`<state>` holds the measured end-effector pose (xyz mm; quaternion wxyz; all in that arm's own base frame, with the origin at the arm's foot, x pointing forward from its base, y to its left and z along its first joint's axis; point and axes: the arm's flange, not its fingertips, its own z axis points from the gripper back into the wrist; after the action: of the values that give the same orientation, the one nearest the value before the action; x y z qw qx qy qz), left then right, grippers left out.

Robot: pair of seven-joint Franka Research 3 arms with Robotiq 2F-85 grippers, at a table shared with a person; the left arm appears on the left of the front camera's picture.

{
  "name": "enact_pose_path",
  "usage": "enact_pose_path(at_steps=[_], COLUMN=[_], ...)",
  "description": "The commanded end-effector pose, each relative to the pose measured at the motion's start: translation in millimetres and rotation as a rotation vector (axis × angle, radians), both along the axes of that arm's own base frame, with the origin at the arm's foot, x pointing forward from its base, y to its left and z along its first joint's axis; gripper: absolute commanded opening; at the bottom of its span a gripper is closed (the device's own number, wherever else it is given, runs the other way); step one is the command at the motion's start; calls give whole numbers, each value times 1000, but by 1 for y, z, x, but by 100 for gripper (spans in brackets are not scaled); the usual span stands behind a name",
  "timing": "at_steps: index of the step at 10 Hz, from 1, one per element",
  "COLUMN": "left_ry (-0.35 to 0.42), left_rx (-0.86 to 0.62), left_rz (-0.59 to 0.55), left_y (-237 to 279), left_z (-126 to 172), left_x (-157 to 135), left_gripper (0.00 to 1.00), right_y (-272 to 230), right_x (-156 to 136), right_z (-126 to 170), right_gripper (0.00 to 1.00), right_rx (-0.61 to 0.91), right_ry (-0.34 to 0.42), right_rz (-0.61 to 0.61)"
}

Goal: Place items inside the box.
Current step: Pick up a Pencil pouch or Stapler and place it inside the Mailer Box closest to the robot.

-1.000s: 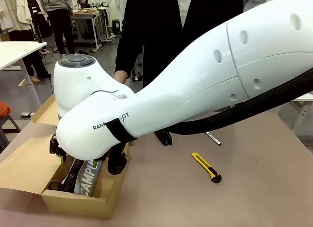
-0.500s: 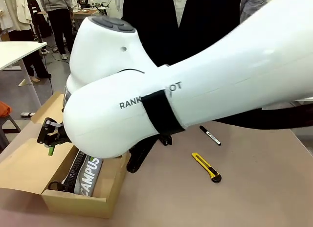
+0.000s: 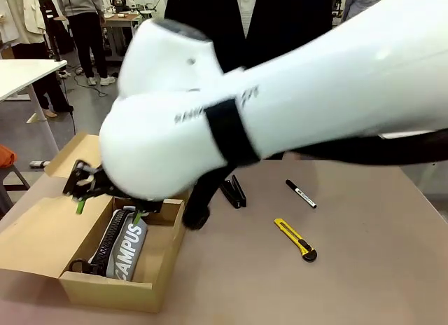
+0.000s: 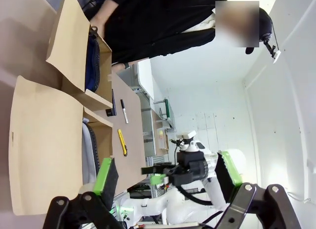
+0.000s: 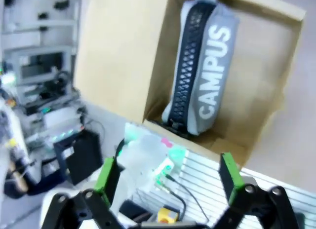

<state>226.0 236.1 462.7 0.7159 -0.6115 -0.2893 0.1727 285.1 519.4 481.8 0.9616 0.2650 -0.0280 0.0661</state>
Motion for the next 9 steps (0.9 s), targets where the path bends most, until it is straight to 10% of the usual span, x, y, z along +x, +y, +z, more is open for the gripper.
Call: enact_pose_path(at_steps=[1,4,9], left_ry=[-21,-21,-21], left_rx=[0,0,0], left_rz=[-3,-3,-3], left_y=[-1,-1,-1], left_z=[1,1,1], left_x=[-1,-1,-1], left_gripper=[100,100,100], right_y=[-156,-311,-445], right_x=[-3,-24,-18], right_z=[16,11,-39], right_gripper=[100,100,100], right_rx=[52,469,612], right_ry=[9,28,163], right_rz=[-180,-356,-420])
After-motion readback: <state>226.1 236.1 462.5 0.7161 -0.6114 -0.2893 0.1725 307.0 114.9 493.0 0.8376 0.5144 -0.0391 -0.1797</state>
